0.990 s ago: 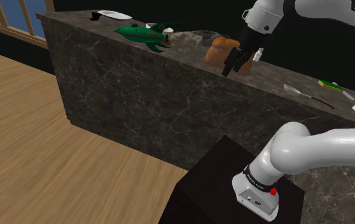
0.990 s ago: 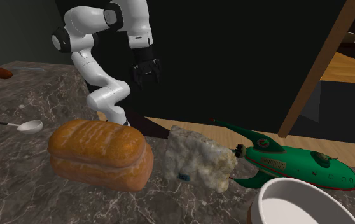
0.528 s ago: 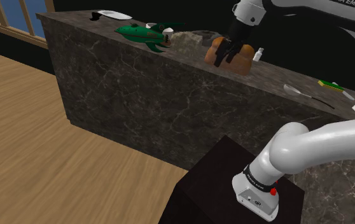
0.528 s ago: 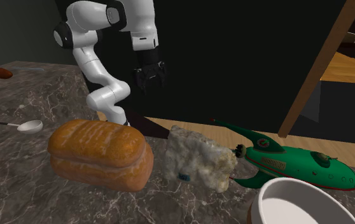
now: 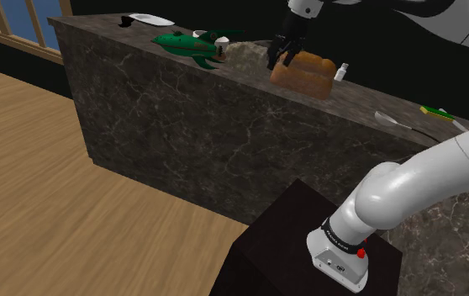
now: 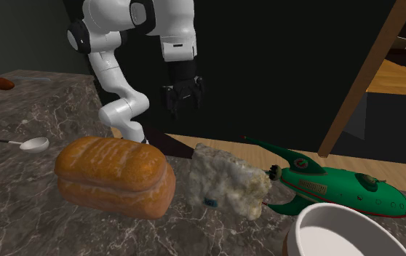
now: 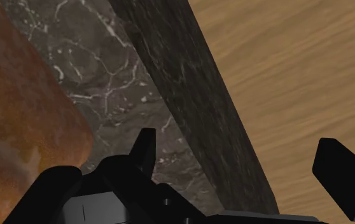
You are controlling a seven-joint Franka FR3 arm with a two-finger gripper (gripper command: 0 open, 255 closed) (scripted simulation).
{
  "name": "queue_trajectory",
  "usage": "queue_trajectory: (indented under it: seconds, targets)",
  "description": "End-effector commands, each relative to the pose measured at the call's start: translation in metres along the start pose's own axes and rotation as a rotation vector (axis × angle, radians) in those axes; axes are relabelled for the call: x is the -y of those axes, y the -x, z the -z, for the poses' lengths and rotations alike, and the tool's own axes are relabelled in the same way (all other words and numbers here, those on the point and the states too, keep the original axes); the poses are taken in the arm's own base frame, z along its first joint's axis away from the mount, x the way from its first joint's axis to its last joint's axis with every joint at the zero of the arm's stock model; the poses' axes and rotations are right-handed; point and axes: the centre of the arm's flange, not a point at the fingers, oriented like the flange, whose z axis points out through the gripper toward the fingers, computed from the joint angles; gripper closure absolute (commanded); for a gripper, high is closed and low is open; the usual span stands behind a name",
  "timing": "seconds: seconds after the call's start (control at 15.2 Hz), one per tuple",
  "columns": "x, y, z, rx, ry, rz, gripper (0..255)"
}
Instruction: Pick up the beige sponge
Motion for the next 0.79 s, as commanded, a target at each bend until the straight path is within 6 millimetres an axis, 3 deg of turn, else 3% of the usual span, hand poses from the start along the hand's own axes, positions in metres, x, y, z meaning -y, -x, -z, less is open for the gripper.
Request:
queue_trajectory:
  seconds: [0.0,0.73]
  targets:
    - [-0.012,-0.024,0.0,0.001,0.008,-0.003,0]
    - [-0.072,-0.155,0.0,0.007,0.043,-0.019,0]
